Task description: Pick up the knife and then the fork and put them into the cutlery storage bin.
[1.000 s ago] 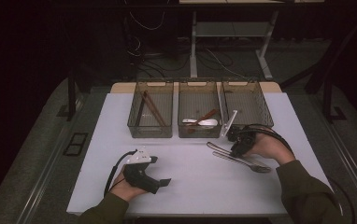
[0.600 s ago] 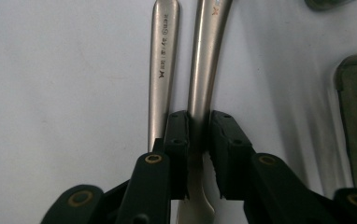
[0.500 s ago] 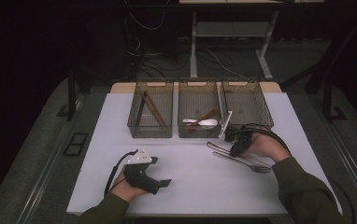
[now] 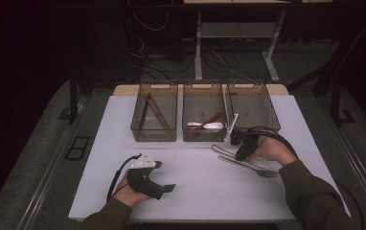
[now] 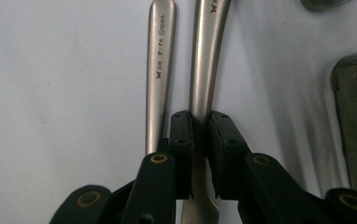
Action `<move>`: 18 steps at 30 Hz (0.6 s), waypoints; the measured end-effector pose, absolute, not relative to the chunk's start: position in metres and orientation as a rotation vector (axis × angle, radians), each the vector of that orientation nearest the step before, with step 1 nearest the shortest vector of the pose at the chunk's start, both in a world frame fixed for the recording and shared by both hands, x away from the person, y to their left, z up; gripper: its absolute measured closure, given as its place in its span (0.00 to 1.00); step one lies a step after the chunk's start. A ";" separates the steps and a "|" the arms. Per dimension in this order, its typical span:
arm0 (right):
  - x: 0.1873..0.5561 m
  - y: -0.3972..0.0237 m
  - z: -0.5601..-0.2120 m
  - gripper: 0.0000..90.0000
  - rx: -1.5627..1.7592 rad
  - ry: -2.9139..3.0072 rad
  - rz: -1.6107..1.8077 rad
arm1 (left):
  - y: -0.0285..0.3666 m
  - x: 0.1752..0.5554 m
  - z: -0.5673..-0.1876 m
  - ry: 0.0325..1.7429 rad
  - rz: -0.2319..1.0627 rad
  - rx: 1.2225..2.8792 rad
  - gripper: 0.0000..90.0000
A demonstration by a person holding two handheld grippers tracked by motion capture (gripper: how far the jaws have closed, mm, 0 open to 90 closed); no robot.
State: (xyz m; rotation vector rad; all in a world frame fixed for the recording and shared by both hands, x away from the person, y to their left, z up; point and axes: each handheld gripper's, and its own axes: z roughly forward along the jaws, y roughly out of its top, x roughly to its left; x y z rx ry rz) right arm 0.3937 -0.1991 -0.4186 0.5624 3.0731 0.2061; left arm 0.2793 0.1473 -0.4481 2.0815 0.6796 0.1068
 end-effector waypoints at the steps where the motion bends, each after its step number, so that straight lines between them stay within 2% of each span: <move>1: 0.394 -0.199 -0.418 0.89 0.553 3.069 0.209 | 0.147 0.279 -0.448 0.680 0.107 2.082 0.00; 18: 0.392 -0.222 -0.391 0.89 0.549 2.973 0.485 | 0.148 0.279 -0.448 0.682 0.104 2.071 0.00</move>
